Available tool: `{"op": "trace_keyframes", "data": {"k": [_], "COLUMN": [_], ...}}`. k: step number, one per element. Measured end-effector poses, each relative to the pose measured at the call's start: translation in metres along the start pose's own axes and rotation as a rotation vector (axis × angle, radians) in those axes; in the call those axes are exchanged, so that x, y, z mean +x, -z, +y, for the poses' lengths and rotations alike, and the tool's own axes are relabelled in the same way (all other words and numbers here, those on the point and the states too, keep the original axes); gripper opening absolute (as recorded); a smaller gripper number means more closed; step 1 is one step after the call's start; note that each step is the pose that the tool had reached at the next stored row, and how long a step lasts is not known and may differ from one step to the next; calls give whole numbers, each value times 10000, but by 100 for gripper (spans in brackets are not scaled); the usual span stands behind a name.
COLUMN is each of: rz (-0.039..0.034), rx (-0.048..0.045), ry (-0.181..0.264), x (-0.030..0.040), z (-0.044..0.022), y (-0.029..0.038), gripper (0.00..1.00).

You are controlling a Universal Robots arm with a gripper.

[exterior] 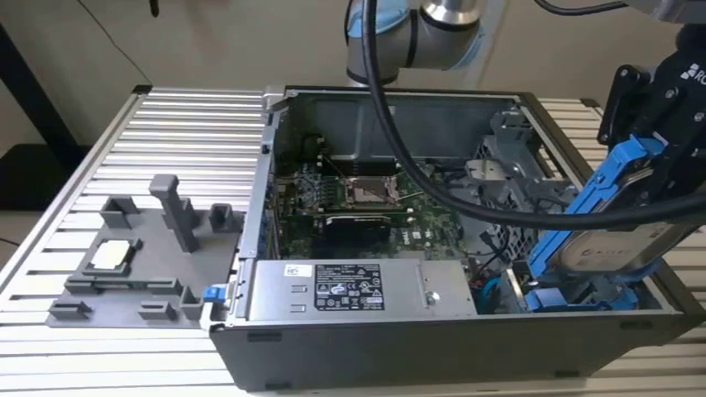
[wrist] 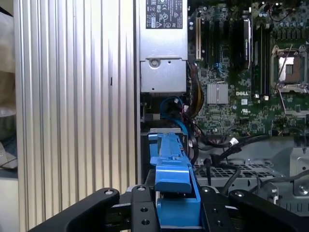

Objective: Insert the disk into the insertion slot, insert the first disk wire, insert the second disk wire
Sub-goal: 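Insert the disk into the insertion slot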

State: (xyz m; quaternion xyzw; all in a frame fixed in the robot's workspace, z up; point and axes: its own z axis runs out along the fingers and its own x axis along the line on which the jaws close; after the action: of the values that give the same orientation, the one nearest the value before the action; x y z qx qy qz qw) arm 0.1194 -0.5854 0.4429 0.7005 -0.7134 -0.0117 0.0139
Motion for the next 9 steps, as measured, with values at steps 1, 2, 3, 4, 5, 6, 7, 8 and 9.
{"op": "trace_keyframes", "data": {"k": [1,2,3,4,5,6,7,8,9], "rz": [0,1,0,-1,-1,0,0,-1,-5], "rx": [0,0,0,0,0,0,2,3,3], "ry": [0,0,0,0,0,0,0,1,0], "x": [0,0,0,0,0,-1,-1,-1,-1], "z": [-2,-3,-4,-5,-6,-7,-7,-7,-7], "y": [-18,-36,-55,-73,-90,-104,-109,-109,-109], "gripper": [33,33,33,33,33,33,33,33,33]}}
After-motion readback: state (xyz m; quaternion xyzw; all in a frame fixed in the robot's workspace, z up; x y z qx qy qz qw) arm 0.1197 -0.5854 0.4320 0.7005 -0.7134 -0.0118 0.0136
